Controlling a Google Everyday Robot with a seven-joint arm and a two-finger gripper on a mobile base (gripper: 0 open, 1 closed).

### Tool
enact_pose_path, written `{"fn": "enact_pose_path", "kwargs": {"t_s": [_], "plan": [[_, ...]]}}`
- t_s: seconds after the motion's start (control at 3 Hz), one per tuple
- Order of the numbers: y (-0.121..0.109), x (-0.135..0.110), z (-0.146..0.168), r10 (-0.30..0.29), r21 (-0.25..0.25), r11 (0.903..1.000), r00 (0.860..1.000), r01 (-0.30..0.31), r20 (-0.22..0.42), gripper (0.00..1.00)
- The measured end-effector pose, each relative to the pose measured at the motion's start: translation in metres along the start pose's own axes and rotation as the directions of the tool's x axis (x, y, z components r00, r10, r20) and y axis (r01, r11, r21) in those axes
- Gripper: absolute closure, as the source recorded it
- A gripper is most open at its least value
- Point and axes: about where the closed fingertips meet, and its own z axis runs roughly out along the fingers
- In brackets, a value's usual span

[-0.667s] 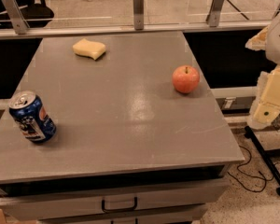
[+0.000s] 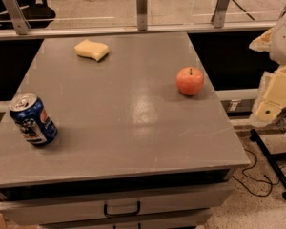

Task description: Move apple near pepsi can

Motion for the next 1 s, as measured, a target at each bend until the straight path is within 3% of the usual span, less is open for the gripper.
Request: {"fn": "enact_pose_path", "kwargs": {"t_s": [0.33,0.67,1.0], "plan": [[-0.032,0.005,0.029,0.025,-0.009,0.9997,0.996,-0.024,0.089,0.00],[-0.060,0.000,0.065,0.051,-0.034,0.9984,0.979,-0.045,0.197,0.00],[-0.080,-0.011,0.100,0.086,-0.064,0.9955,0.953,-0.070,0.291,0.00]]}}
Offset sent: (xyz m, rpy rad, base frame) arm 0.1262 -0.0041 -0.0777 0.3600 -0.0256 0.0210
